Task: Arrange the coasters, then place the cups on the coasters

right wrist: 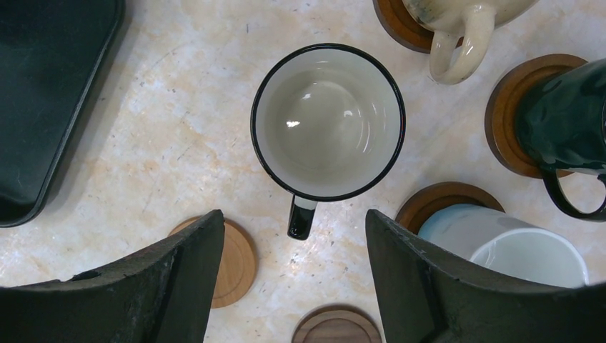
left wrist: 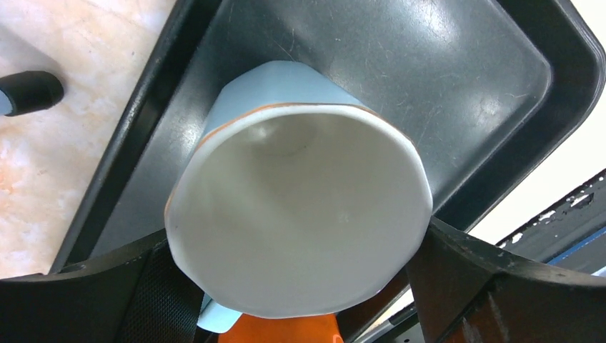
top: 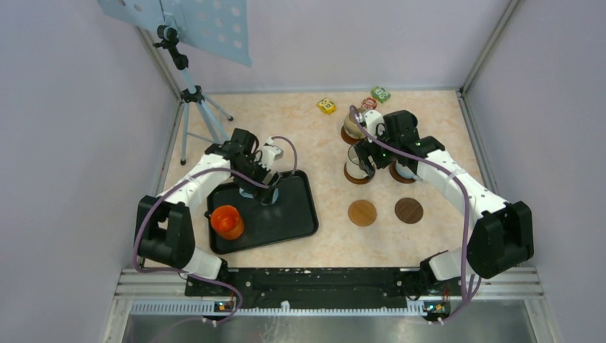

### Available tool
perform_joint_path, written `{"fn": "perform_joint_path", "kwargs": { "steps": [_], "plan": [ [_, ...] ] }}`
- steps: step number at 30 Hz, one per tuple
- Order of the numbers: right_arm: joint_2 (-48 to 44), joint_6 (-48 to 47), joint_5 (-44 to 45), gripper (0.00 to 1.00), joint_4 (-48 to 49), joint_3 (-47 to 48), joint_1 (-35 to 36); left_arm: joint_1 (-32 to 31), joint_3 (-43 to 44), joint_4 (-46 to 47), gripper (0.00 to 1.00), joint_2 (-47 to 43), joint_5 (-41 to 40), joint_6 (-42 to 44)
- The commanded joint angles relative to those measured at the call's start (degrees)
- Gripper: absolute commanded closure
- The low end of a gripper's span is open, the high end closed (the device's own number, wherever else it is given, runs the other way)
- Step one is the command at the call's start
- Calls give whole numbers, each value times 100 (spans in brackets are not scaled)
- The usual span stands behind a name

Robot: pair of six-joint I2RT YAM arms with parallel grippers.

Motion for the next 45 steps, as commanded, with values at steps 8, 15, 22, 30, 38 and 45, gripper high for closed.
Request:
{"fn": "perform_joint_path", "kwargs": {
  "steps": [8, 15, 22, 30, 38, 45],
  "plan": [
    [-230, 18, -59, 28, -35, 272, -44, -14, -92, -595, 1, -519, -40, 178],
    [-247, 27, -77, 28, -52, 288, -44, -18, -51, -847, 3, -686, -2, 331],
    [-284, 9, -85, 28, -92, 293, -44, -21, 23, -1072, 7, -778, -143, 501],
    [-266, 18, -120, 28, -90, 286, -44, -21, 82, -1281, 14, -1035, -624, 653],
    [-287, 18, -147, 28, -99, 247, -44, 142, 479, -1074, 38, -1399, -1096, 691],
    [-321, 19, -149, 28, -125, 249, -44, 357, 110, -645, 61, -1203, -1646, 966]
  ]
}}
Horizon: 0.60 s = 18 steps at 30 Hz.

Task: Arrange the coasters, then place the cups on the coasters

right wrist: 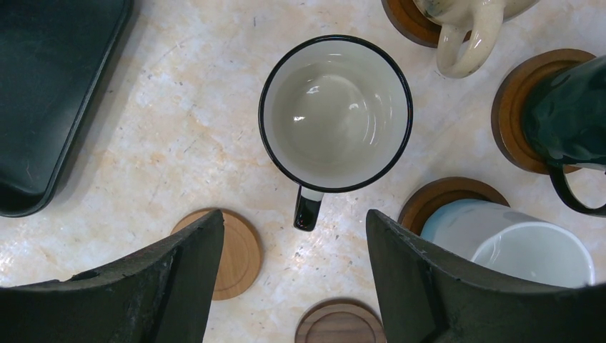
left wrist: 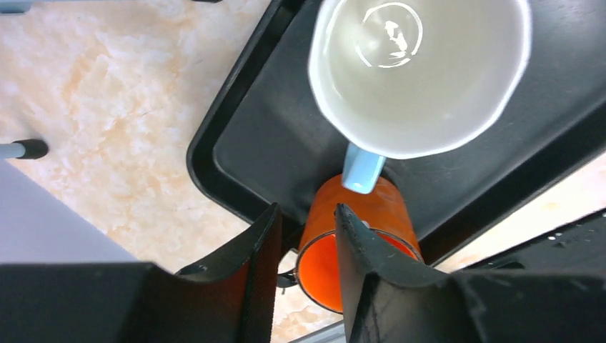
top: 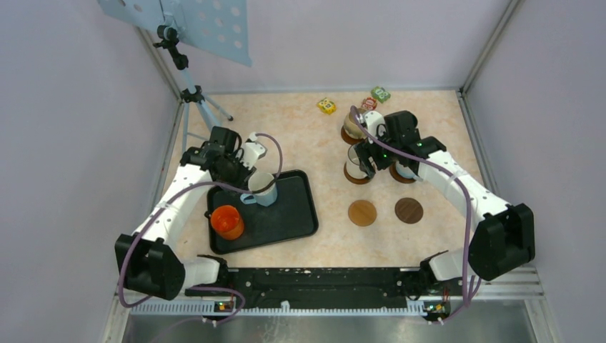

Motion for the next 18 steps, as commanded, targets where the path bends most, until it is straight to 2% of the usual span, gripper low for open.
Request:
{"fn": "perform_joint_path", "kwargs": {
  "steps": [1, 18],
  "plan": [
    [-252, 11, -77, 28, 2, 246, -44, 64, -264, 443, 63, 58, -399, 257],
    [-166, 53, -130, 28, 12, 258, -44, -156, -876, 678, 66, -94, 352, 231]
  ]
}}
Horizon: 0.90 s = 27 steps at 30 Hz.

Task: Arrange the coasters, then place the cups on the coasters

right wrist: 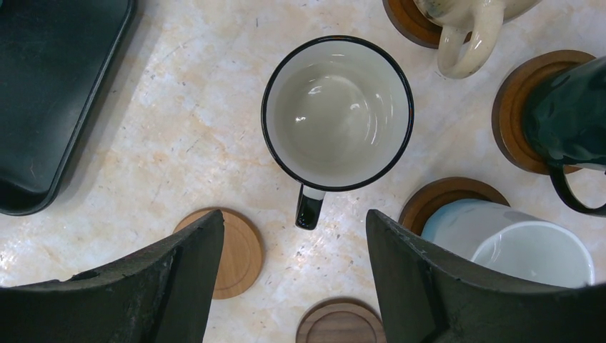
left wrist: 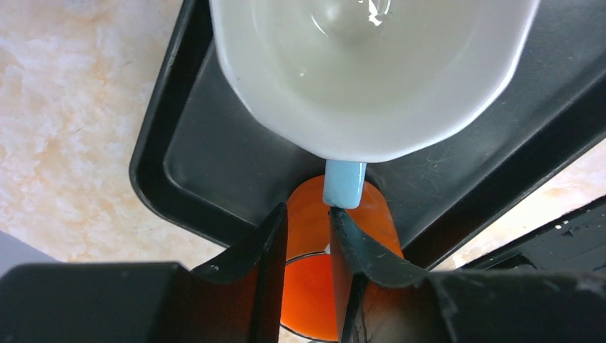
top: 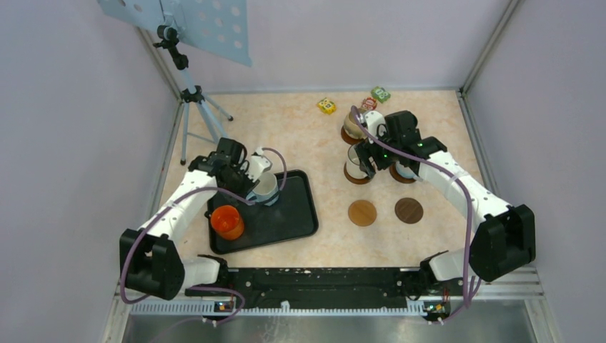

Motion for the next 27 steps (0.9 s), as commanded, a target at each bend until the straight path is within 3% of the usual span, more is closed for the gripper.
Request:
{"fn": "perform_joint_path", "kwargs": {
  "steps": [1, 27],
  "plan": [
    [-126, 51, -108, 28, 28, 256, -44, -140, -87, 241, 67, -124, 318, -93],
    [-152, 77, -64, 28, 29, 247, -44, -1488, 257, 374, 78, 309, 863, -742]
  ]
}}
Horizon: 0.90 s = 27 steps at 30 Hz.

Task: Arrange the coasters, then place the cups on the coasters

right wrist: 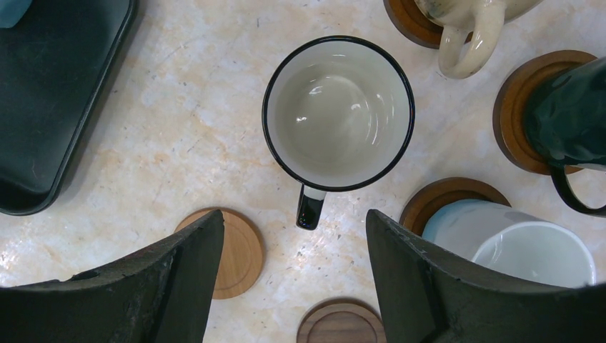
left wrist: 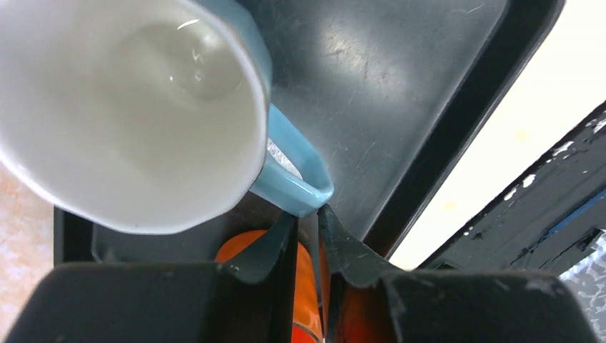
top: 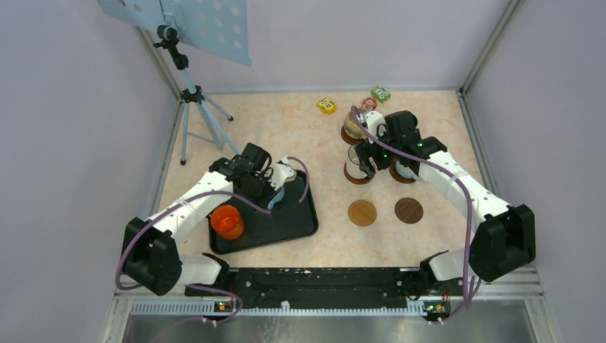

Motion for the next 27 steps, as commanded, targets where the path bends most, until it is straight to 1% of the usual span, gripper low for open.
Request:
{"fn": "perform_joint_path", "kwargs": {
  "steps": [1, 6, 10, 14, 18, 21, 23, 25, 27],
  "plan": [
    [-148, 69, -49, 28, 29, 238, -44, -231, 315, 247, 78, 155, 244, -205],
    [-201, 62, -6, 28, 19, 223, -44, -452, 448, 378, 78, 358, 354, -315],
    [-247, 35, 22, 28, 9, 209, -40, -507, 566, 490, 78, 533, 527, -385],
    [-267, 33, 7, 28, -13, 234, -42, -521, 758, 578, 76, 689, 564, -463],
    [-267, 6, -113, 28, -39, 301, -44, -520, 1071, 528, 71, 765, 661, -536],
    [-264, -36, -329, 28, -73, 381, -42, -519, 1341, 353, 59, 691, 883, -536],
    [-221, -22, -476, 28, -111, 487, -29, -504, 1451, 316, 49, 528, 969, -620],
    [-191, 20, -575, 28, -106, 562, 20, -383, 1463, 327, 38, 327, 1173, -706],
    [-174, 73, -601, 28, -65, 619, 130, -176, 1415, 359, 32, 121, 1462, -770]
  ]
}}
